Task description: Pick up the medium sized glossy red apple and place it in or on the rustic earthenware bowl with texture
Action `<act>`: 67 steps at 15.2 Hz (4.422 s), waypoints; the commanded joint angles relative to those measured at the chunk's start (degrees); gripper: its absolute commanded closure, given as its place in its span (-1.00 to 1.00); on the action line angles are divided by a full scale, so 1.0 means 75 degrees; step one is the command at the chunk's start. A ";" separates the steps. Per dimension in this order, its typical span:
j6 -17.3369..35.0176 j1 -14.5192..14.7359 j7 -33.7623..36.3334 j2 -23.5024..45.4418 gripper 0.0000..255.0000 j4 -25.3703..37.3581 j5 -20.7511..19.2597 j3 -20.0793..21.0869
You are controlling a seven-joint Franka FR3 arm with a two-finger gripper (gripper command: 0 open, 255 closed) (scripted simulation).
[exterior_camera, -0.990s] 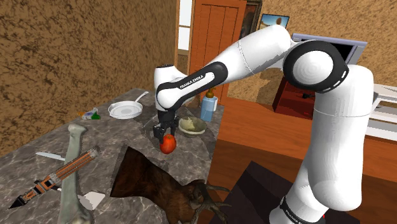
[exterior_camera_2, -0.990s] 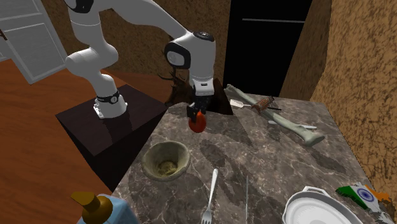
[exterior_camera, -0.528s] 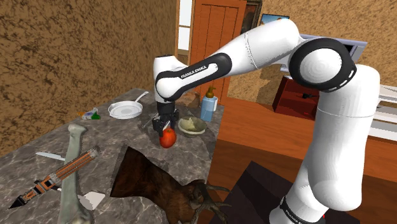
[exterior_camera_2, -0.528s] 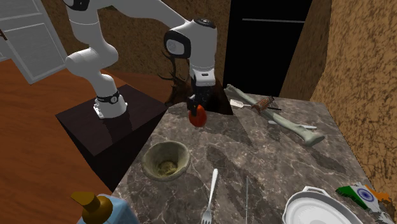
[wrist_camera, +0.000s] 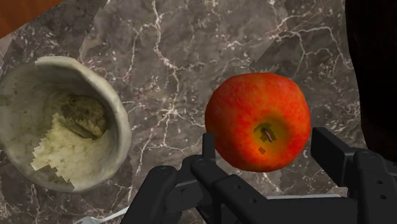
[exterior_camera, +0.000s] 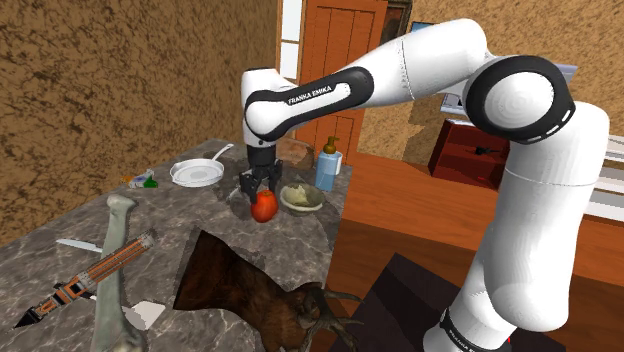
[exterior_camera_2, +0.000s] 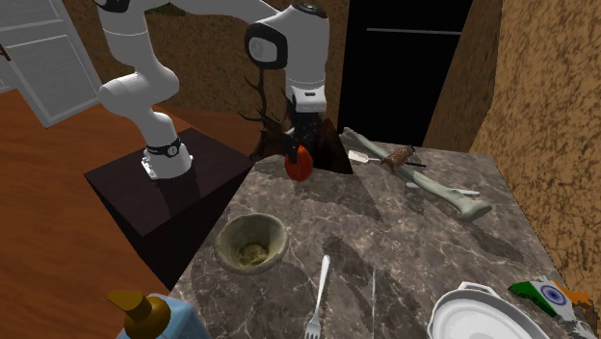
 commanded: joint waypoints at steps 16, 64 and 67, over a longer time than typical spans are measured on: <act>-0.1289 -0.0595 -0.1029 -0.0168 1.00 0.1125 0.0043 -0.0410; -0.0647 -0.1806 -0.2977 0.1004 -1.00 0.1674 0.0170 -0.1139; -0.1085 -0.1804 -0.2974 0.0949 -1.00 0.2056 0.0165 -0.1140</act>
